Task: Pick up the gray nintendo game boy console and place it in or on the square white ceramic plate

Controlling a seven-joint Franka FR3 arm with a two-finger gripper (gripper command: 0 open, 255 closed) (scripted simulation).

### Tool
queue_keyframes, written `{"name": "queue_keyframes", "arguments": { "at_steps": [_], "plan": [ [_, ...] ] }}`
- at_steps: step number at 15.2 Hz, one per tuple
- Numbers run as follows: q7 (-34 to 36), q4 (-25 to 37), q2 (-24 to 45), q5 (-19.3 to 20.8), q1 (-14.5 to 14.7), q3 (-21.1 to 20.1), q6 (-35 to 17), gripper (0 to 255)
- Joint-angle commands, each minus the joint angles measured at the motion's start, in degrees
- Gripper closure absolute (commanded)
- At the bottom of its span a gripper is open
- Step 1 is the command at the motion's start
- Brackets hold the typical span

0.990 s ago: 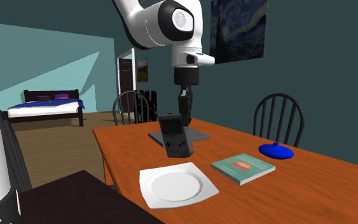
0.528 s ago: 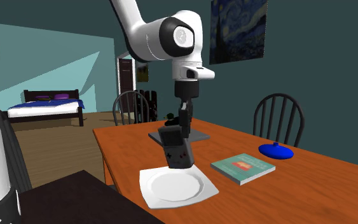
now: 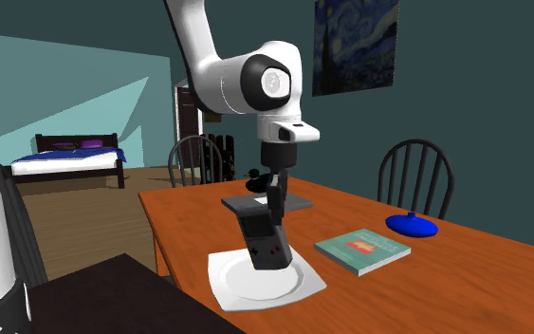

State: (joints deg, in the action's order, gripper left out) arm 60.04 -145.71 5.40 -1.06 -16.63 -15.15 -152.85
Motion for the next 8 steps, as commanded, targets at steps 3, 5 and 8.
{"name": "queue_keyframes", "arguments": {
  "at_steps": [3,5,8],
  "plan": [
    [1.27,-0.01,3.14,1.70,0.32,0.46,-3.13,255],
    [1.26,-0.01,3.14,1.69,0.34,0.48,-3.13,255],
    [1.26,-0.01,3.14,1.69,0.36,0.50,-3.13,255]
  ]
}}
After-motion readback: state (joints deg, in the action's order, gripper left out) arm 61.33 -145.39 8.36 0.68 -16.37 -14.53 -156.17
